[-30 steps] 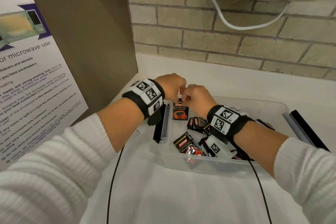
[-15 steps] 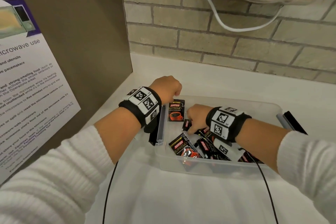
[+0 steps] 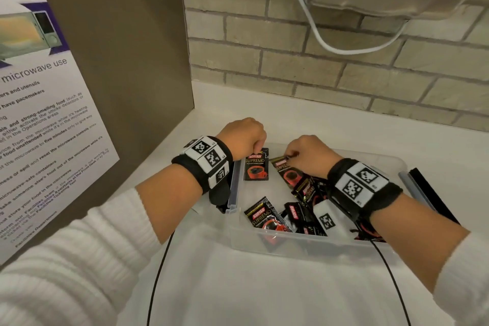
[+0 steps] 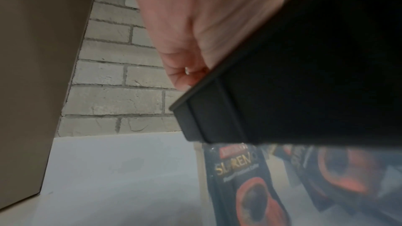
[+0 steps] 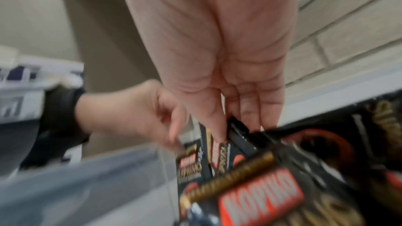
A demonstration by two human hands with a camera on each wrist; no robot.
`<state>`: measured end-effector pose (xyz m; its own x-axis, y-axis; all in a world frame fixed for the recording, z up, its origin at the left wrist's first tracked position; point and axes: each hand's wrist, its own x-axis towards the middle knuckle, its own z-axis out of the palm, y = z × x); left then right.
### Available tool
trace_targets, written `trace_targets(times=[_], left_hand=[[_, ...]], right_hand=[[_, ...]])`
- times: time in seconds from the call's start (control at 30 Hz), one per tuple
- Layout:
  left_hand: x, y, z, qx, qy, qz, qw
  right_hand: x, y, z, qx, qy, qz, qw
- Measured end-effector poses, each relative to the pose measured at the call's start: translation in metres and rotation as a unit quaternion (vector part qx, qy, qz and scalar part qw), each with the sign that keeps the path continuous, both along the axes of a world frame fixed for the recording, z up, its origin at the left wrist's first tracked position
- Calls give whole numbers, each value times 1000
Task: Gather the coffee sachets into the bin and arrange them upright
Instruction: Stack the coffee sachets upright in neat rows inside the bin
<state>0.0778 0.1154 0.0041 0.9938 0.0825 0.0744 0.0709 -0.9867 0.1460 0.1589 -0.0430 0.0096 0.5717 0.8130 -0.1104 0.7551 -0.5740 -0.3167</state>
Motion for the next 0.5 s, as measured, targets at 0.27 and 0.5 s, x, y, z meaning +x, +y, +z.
trace_targets(times=[0.27,0.5], left_hand=[[1,-5,-1,26,58,-20,998],[-12,-8,10,-127,-15,22,991]], right_hand=[[11,-18,17,266,93,-138,949],[9,-26,30,338,257,-180,888]])
